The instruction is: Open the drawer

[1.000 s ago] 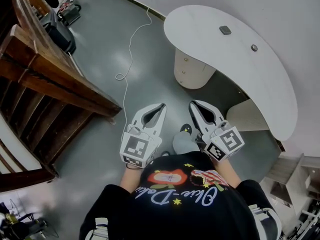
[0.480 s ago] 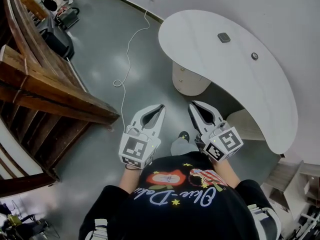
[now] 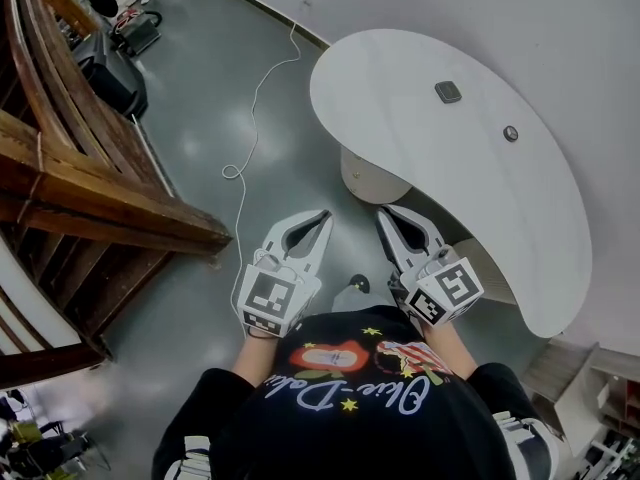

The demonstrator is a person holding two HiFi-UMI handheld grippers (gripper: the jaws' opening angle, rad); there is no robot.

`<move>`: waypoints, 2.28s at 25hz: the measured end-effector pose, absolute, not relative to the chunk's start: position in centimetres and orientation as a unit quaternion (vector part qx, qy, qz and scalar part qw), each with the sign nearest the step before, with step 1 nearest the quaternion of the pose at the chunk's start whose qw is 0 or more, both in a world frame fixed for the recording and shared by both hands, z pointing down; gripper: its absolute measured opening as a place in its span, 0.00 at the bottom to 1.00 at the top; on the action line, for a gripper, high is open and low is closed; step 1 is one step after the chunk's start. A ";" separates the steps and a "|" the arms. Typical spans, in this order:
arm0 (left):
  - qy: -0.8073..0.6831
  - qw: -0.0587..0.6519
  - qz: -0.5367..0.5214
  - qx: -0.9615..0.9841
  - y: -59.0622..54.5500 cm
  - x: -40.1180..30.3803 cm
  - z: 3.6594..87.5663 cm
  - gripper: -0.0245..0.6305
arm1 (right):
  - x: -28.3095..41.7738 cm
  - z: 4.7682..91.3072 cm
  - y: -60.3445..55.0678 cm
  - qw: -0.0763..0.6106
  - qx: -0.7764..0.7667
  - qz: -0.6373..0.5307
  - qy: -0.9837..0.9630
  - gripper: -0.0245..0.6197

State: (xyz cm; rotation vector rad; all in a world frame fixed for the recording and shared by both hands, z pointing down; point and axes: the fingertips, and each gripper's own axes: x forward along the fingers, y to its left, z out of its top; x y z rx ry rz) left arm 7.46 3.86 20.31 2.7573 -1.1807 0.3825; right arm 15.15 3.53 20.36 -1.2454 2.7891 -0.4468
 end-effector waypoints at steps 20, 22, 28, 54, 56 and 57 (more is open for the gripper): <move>-0.343 0.098 0.154 0.921 -4.5 8.4 26.4 0.04 | 15.5 26.0 -4.0 -0.010 -0.430 -0.179 0.885 0.04; -0.336 0.102 0.157 0.923 -5.4 8.0 27.4 0.04 | 15.0 26.9 -4.8 -0.013 -0.436 -0.188 0.880 0.04; -0.319 0.122 0.169 0.924 -7.8 7.0 31.6 0.04 | 13.9 30.2 -7.1 -0.027 -0.461 -0.208 0.863 0.04; -0.346 0.182 0.166 0.905 -14.5 8.2 49.6 0.18 | 13.6 46.0 -10.7 -0.083 -0.488 -0.276 0.824 0.04; -0.345 0.189 0.158 0.906 -14.9 8.9 50.3 0.19 | 13.7 46.8 -10.9 -0.087 -0.492 -0.275 0.822 0.04; -0.346 0.190 0.156 0.905 -15.2 9.1 50.7 0.20 | 13.8 47.1 -11.0 -0.088 -0.494 -0.275 0.820 0.04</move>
